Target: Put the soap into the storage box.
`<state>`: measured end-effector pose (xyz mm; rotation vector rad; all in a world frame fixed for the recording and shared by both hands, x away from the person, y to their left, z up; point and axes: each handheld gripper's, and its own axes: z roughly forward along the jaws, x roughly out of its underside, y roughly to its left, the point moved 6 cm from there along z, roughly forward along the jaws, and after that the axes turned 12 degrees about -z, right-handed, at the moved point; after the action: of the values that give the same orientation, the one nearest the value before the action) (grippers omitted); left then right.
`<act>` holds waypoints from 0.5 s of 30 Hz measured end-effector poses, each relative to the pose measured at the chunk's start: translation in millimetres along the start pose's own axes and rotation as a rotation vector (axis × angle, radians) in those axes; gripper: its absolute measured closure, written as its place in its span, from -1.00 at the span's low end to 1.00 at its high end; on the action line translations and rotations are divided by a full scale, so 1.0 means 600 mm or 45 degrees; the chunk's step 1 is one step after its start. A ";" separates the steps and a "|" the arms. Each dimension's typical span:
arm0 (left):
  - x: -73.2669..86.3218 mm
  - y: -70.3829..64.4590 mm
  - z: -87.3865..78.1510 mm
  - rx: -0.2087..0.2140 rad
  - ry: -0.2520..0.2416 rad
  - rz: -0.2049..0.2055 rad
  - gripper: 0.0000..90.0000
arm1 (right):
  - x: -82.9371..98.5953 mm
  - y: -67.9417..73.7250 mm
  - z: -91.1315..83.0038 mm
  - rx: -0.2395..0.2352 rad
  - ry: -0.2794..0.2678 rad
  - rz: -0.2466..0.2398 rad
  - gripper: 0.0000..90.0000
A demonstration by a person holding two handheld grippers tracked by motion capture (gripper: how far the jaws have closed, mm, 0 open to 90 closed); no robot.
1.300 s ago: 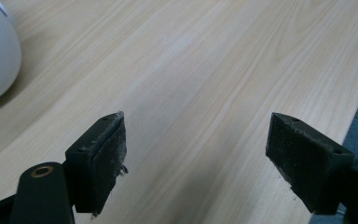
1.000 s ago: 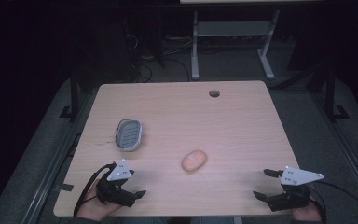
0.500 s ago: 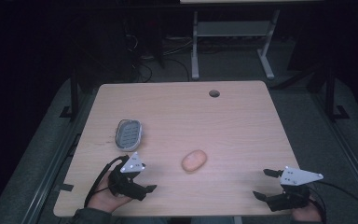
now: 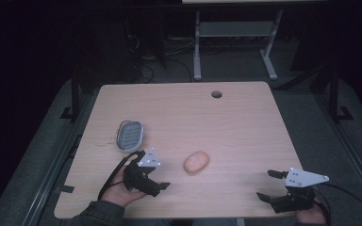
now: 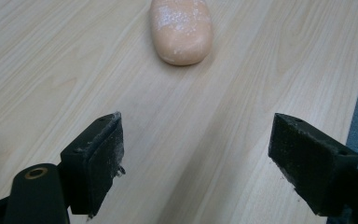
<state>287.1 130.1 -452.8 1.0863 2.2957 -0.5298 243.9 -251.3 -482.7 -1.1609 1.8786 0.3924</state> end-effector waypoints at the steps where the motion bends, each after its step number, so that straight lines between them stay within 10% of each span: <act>1: -0.002 -0.001 0.001 -0.001 0.000 0.005 -0.61 | 0.000 0.000 -0.001 0.001 -0.001 -0.002 -0.69; 15: -0.032 -0.012 0.021 0.030 0.018 0.020 -0.61 | -0.002 0.000 -0.001 0.001 -0.007 -0.002 -0.69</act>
<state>295.4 107.6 -449.9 1.1222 2.2968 -0.5462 243.7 -250.9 -481.8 -1.1597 1.8733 0.3937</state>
